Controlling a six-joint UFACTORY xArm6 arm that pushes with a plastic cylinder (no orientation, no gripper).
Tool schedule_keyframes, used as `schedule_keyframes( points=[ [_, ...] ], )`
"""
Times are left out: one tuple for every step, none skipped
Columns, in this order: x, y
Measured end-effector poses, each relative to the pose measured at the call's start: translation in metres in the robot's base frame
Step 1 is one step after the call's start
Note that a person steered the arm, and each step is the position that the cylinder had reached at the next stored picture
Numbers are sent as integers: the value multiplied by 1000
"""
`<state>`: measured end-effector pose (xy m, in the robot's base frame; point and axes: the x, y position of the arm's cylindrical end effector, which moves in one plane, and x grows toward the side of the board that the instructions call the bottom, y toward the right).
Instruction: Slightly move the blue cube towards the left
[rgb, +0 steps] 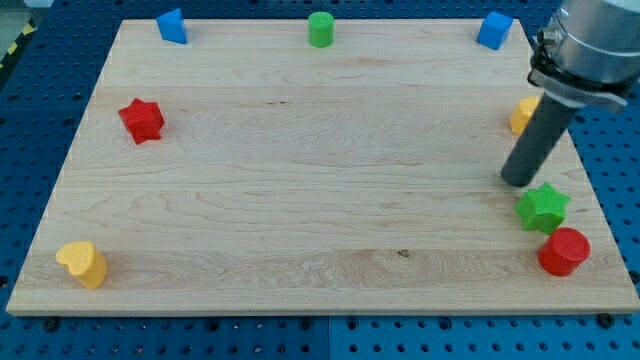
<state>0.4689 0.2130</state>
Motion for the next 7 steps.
schedule_keyframes(
  points=[
    [-17,11],
    [-17,50],
    [-17,89],
    [-33,91],
    [-59,91],
    [-64,91],
    [-80,88]
  ],
)
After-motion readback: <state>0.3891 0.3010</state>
